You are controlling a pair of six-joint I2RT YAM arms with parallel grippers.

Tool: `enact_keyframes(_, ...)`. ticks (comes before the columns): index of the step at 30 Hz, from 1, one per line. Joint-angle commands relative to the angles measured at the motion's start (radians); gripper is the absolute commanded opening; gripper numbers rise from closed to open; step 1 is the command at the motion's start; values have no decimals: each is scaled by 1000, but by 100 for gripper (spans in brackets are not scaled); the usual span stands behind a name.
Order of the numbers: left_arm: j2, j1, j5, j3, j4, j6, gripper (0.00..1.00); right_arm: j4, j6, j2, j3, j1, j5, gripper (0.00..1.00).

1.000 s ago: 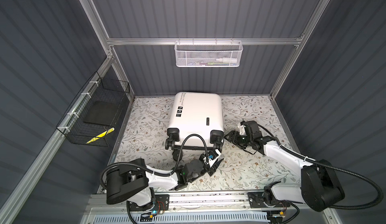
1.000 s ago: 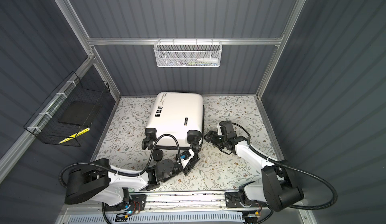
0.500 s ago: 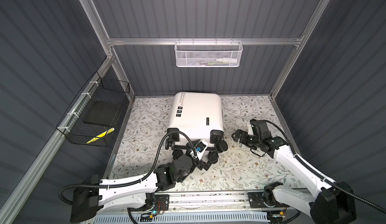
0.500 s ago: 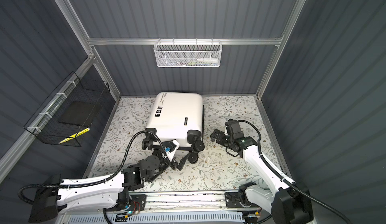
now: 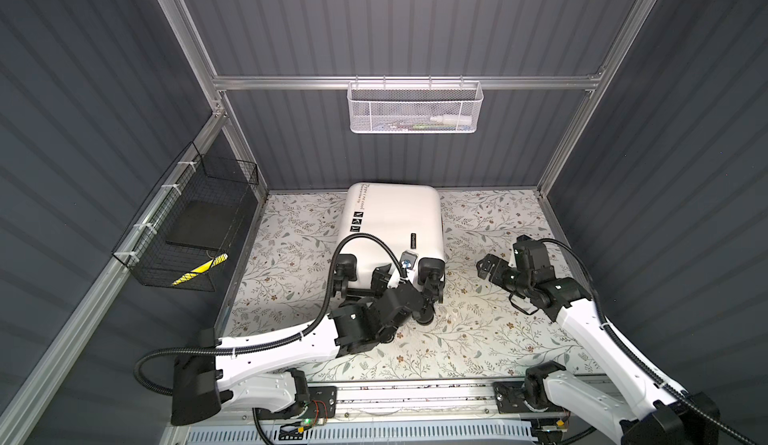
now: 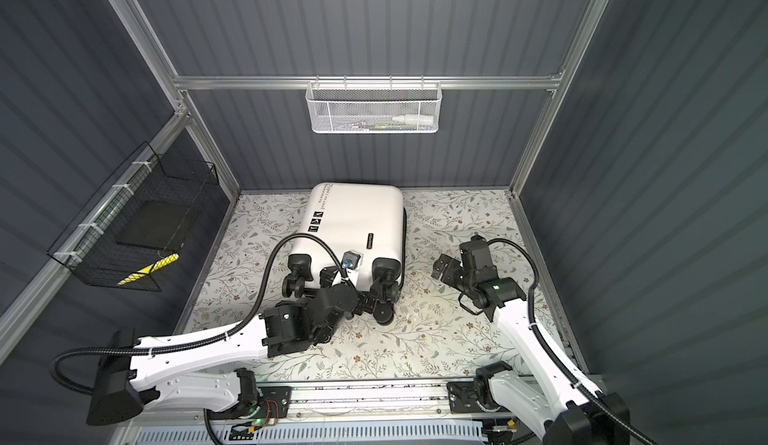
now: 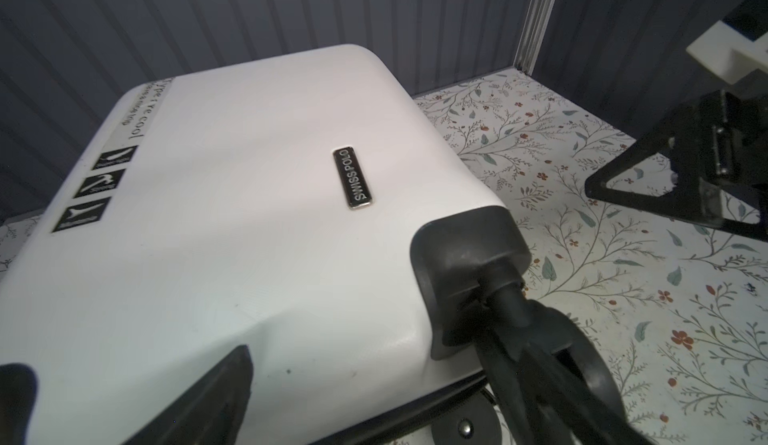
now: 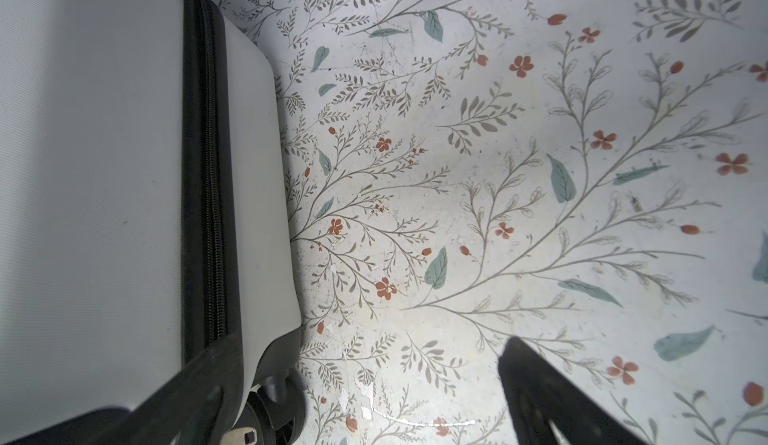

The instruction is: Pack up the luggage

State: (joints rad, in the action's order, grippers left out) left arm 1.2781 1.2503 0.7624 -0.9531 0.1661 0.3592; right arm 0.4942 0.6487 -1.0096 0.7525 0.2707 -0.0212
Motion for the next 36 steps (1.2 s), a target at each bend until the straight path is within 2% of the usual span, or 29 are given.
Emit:
enact_keyframes(1, 53, 0, -110, -55, 55, 65, 100, 2, -38, -15, -46, 0, -66, 99)
enact_keyframes(3, 76, 4, -133, -55, 29, 94, 100, -38, -66, 22, -91, -1, -130, 99)
enact_keyframes(7, 59, 24, -105, 4, -74, 157, 100, -129, -90, 150, -194, -1, -246, 99)
enact_keyframes(11, 58, 56, -50, 14, -102, 182, 99, -145, -98, 232, -239, 0, -298, 99)
enact_keyframes(18, 126, 140, 57, -14, -70, 236, 99, -144, -84, 246, -273, -1, -306, 98)
enact_keyframes(25, 161, 158, 160, -23, -28, 308, 99, -164, -65, 274, -306, -1, -350, 98)
enact_keyframes(36, 180, 158, 146, 5, -115, 273, 91, -165, -67, 281, -320, 0, -360, 95)
